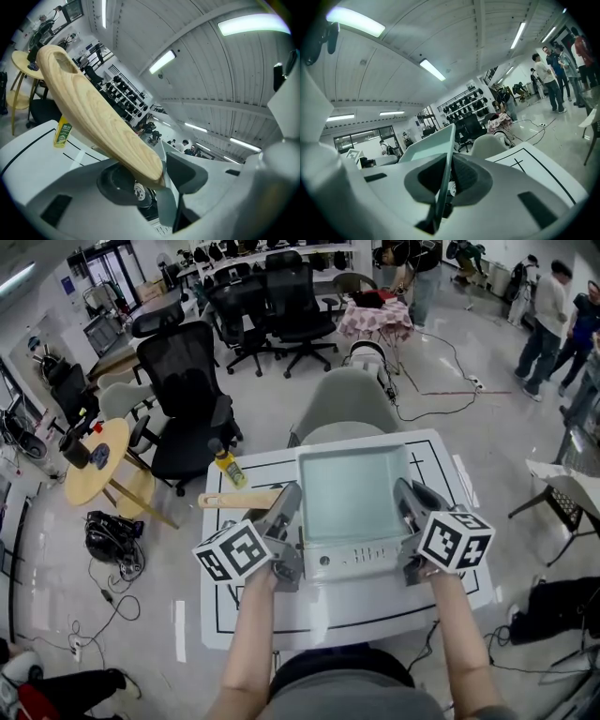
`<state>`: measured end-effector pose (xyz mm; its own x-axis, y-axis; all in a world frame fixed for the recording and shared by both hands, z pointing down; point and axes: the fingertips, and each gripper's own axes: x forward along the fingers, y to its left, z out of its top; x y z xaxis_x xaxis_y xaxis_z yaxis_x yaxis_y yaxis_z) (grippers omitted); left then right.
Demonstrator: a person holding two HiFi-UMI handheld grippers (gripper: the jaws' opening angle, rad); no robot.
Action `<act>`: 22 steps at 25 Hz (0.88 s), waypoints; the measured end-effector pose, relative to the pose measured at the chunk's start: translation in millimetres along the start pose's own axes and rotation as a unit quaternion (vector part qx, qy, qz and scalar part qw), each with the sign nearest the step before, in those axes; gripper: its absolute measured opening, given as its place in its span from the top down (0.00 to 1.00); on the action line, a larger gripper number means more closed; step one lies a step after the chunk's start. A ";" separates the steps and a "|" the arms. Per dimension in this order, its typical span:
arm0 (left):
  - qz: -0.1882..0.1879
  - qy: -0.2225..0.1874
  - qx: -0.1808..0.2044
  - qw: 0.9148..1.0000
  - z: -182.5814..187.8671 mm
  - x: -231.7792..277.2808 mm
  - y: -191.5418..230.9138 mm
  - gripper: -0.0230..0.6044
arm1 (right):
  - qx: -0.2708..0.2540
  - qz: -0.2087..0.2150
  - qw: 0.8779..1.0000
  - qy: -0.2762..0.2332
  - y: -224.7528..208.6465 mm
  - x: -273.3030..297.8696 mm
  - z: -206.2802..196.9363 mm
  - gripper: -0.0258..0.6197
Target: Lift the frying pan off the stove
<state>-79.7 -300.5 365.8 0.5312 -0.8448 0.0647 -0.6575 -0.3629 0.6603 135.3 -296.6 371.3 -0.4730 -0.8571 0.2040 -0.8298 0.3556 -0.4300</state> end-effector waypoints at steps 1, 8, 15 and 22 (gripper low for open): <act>-0.002 -0.002 0.000 1.000 0.4 -2.1 -1.8 0.66 | -0.001 0.001 1.000 -0.003 1.8 -2.2 0.9 0.93; -0.015 -0.012 0.011 1.000 7.3 -15.7 -15.7 0.66 | -0.006 0.004 1.000 -0.025 14.7 -18.1 9.4 0.93; -0.029 -0.021 0.017 0.999 13.5 -24.8 -31.2 0.66 | -0.016 0.007 0.999 -0.043 24.6 -33.1 20.0 0.93; -0.040 -0.027 0.018 0.999 17.0 -32.4 -39.8 0.66 | -0.025 0.006 0.998 -0.053 33.6 -43.3 25.5 0.93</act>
<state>-79.8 -265.4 324.7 0.5547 -0.8316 -0.0283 -0.6329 -0.4437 0.6344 135.5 -257.1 325.6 -0.4517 -0.8861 0.1040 -0.8388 0.3821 -0.3878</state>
